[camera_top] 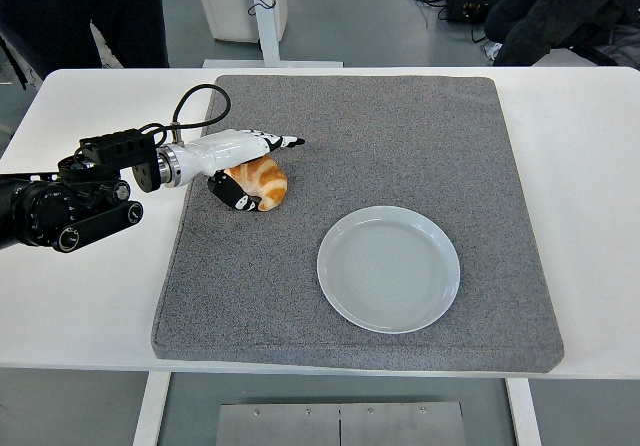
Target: Place the bread on the plate
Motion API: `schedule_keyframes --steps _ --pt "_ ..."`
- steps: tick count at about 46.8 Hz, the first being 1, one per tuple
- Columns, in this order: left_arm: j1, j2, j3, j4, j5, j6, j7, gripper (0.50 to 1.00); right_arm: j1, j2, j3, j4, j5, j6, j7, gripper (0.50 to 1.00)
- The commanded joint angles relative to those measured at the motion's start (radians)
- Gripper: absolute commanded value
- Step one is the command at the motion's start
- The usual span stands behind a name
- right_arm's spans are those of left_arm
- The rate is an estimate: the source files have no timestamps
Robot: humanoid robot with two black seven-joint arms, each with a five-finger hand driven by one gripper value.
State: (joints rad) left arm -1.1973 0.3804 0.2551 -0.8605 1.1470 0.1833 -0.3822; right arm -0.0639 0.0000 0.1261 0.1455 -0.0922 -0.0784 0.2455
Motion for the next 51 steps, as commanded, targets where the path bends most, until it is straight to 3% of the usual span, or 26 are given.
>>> schedule_keyframes --steps 1,2,6,17,37,43,51 --pt "-0.002 -0.001 0.010 0.006 0.000 0.010 0.000 0.679 -0.001 0.000 0.000 0.000 -0.001 0.000 0.000 1.000" --pt "-0.002 -0.001 0.010 0.006 0.002 0.008 0.000 0.635 -0.001 0.000 0.000 -0.001 0.000 0.000 0.000 1.000" --pt "-0.007 -0.001 0.010 0.006 0.000 0.010 0.000 0.546 0.000 0.000 0.000 -0.001 0.000 0.000 0.000 1.000" --pt "-0.021 0.000 0.010 0.014 -0.001 0.012 -0.001 0.500 -0.001 0.000 0.000 -0.001 0.000 -0.001 0.000 1.000" --pt "-0.056 0.005 0.012 0.012 0.033 0.005 -0.014 0.500 -0.002 0.000 0.000 -0.001 0.000 -0.001 0.000 1.000" --pt "-0.114 0.009 0.013 0.014 0.031 -0.011 -0.012 0.500 -0.001 0.000 0.000 -0.001 0.000 -0.001 0.000 1.000" --pt "-0.241 0.014 0.010 0.038 0.016 -0.088 -0.014 0.500 -0.001 0.000 0.000 -0.001 0.000 -0.001 0.000 1.000"
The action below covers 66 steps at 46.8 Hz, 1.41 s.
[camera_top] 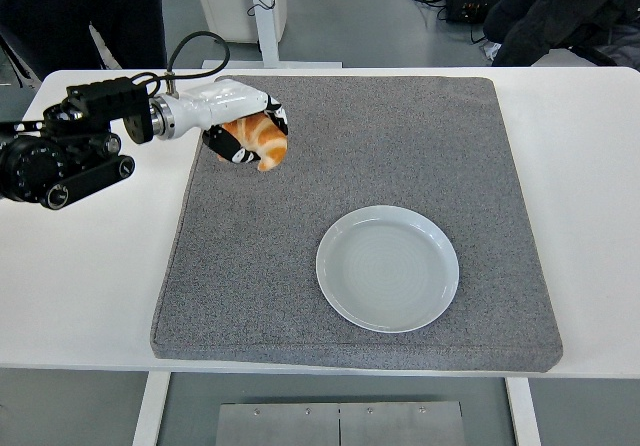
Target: Place the bread on the plate
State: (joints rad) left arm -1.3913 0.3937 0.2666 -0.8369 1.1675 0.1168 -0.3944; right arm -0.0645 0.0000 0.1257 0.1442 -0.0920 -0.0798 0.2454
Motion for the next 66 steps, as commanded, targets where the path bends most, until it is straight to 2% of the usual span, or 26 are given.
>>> schedule_keyframes --steps 1,18,33,45,53,60,66 --pt "-0.063 0.001 -0.001 0.016 -0.006 -0.025 -0.001 0.500 0.000 0.000 0.000 0.000 0.000 0.000 0.000 1.000" --pt "-0.278 0.001 -0.012 0.056 -0.051 -0.135 -0.006 0.500 0.002 0.000 -0.001 0.000 0.000 0.000 0.000 1.000" --pt "-0.310 -0.016 -0.010 0.056 -0.065 -0.149 -0.017 0.500 0.002 0.000 -0.001 0.000 0.000 0.000 0.000 1.000" --pt "-0.310 -0.176 -0.004 0.059 -0.065 -0.149 -0.018 0.500 0.002 0.000 0.000 0.000 -0.002 0.000 0.000 1.000" --pt "-0.313 -0.305 -0.004 0.088 -0.065 -0.151 -0.017 0.500 0.002 0.000 0.000 0.002 0.000 0.000 0.000 1.000" --pt "-0.313 -0.389 -0.006 0.113 -0.066 -0.157 -0.017 0.500 0.002 0.000 0.000 0.002 0.000 0.000 0.000 1.000" --pt "-0.308 -0.394 -0.006 0.121 -0.066 -0.158 -0.017 0.500 0.002 0.000 0.000 0.005 0.000 0.000 0.000 1.000"
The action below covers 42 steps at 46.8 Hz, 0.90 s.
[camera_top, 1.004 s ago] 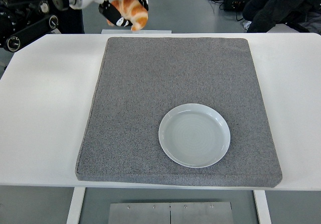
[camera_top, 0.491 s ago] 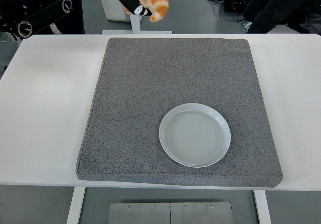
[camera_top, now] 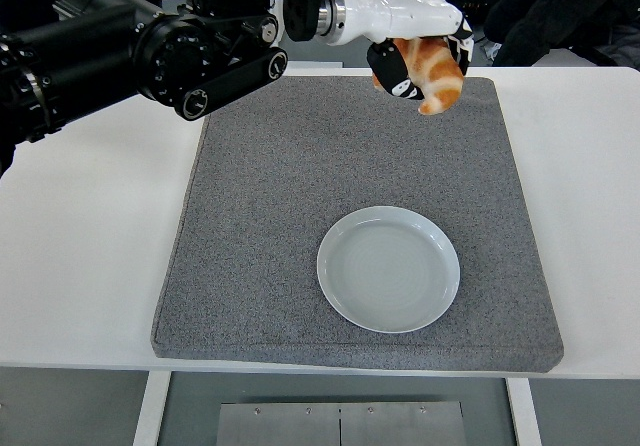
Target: Place the bread on the plate
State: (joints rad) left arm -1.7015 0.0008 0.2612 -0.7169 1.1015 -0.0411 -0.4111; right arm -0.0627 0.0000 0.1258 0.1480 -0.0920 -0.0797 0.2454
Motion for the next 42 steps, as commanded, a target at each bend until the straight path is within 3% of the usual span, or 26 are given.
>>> schedule_keyframes --steps 1,19,34,42 --pt "0.002 -0.001 -0.002 0.001 0.000 0.000 0.001 0.500 0.000 0.000 0.000 0.002 0.000 0.000 0.000 1.000" --pt "0.008 -0.001 -0.007 -0.022 0.004 -0.005 -0.002 0.500 0.001 0.000 0.002 0.004 0.000 0.000 0.000 1.000" --pt "0.048 -0.001 0.001 -0.220 0.021 -0.006 -0.002 0.500 0.001 0.000 0.002 0.004 0.000 0.000 0.000 1.000" --pt "0.054 -0.001 0.052 -0.259 0.040 -0.009 -0.006 0.500 0.003 0.000 0.002 0.005 0.000 0.000 0.000 1.000"
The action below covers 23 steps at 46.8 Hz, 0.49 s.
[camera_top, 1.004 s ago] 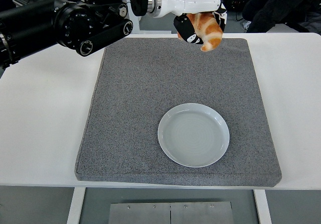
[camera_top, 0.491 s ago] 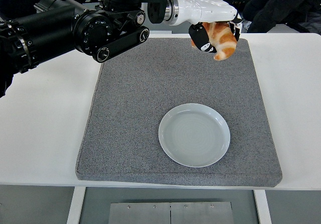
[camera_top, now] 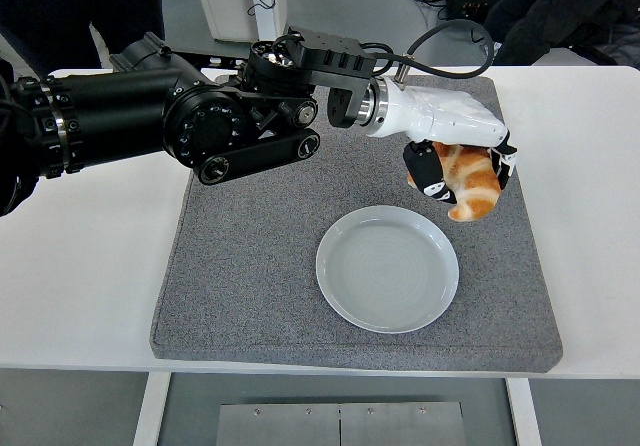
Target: Place the bread on the plate
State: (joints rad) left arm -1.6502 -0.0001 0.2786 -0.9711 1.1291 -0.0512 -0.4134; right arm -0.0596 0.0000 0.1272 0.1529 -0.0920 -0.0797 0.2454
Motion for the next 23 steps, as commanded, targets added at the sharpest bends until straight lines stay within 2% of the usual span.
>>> schedule_keyframes --steps 1,23 --pt "0.004 0.000 0.046 -0.003 0.017 0.001 -0.007 0.500 0.000 0.000 0.000 0.000 0.000 0.000 0.000 1.000" --pt "0.096 0.000 0.089 0.006 0.133 0.002 -0.008 0.500 0.001 0.000 -0.003 -0.004 0.000 0.000 0.000 1.000"
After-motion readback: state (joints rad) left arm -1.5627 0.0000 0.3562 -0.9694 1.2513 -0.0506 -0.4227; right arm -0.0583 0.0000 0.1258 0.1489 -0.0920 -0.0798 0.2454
